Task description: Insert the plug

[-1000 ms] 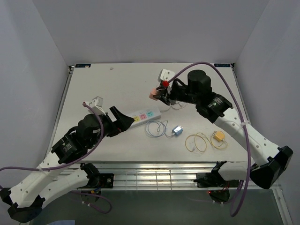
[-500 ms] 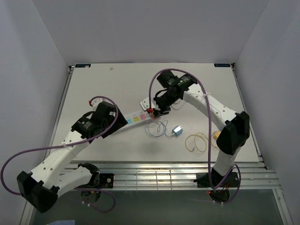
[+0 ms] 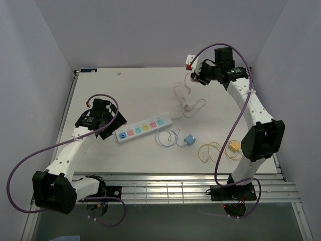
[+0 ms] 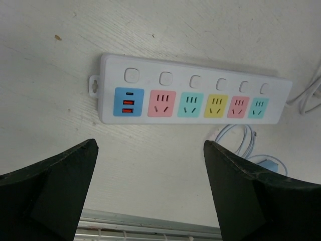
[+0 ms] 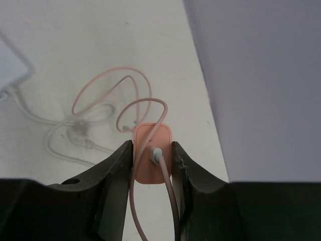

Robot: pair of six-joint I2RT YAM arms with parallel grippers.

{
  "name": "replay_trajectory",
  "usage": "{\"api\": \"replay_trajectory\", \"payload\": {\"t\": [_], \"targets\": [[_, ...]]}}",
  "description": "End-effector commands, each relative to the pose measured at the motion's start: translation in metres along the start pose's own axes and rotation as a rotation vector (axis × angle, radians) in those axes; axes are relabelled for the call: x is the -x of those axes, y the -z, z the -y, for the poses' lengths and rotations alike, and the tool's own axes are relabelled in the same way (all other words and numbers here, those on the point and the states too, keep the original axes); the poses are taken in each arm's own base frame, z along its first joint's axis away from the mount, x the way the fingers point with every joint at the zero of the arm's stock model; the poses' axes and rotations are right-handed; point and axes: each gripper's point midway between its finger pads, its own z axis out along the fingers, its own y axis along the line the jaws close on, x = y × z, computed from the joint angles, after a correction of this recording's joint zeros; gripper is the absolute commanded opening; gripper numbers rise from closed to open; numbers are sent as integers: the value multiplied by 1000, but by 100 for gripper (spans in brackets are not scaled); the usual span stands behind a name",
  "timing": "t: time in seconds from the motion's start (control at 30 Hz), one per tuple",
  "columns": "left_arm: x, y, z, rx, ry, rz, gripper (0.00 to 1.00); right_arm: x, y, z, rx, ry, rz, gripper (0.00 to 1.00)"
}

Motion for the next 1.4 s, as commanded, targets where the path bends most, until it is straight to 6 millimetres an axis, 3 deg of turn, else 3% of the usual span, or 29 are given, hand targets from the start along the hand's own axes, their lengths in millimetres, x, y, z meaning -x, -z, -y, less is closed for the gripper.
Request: {"api": "replay_trajectory", "payload": {"t": [0.0,0.13,0.3,0.5,0.73,0.8,0.97,1.37], "targets": [[7,0,5,-35,-10,22,98,30,56,71,-315,21,6,8],[-1,-8,3,-34,-6,-6,98,36,31,38,-181,16,97,8],[-10,-12,-3,-18,-13,-40,98,23,-35,-20,4,-19,123,8],[-24,-19,-22,30,12,-64,98,29,-90,-56,108,-54,145,8],[-25,-29,-49,65,90,-75,94,72,-114,-110,268,-91,270,8],[-23,-32,-47,29,115,-82,92,85,-119,-126,322,-95,302,8],[-29,-49,-52,6,138,-120,72,113,-131,-164,429,-73,354,8],[-39,-64,-57,11,170,-166,37,140,-164,-209,519,-33,384,8]]}}
